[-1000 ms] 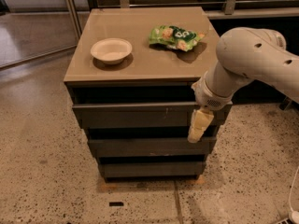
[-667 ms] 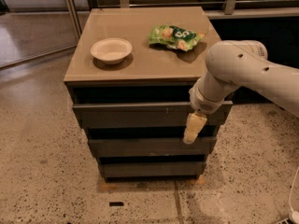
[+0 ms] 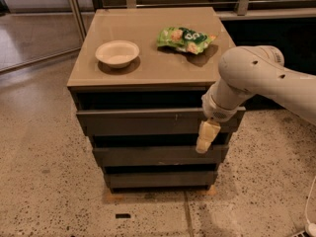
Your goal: Open top drawer
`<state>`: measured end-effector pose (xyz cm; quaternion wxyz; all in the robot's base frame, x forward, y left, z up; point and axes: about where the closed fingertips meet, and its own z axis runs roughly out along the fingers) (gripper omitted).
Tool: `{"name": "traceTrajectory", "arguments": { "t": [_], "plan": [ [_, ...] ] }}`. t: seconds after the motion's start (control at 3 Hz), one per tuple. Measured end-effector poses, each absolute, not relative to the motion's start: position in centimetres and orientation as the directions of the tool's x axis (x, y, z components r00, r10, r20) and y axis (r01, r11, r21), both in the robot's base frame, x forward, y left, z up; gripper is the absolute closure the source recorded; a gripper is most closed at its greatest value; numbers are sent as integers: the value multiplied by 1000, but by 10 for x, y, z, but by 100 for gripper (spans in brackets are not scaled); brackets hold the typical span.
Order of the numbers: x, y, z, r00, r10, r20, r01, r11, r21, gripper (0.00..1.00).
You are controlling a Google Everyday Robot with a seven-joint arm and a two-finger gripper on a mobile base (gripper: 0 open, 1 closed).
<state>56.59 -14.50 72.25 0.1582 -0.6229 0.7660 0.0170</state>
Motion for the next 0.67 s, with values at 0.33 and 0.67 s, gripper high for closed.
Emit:
{"name": "traceTrajectory", "arguments": {
  "t": [0.33, 0.67],
  "plan": [
    [574, -152, 715, -163, -952, -258, -954, 219, -206, 0],
    [586, -158, 702, -155, -953, -259, -949, 217, -229, 0]
  ]
}}
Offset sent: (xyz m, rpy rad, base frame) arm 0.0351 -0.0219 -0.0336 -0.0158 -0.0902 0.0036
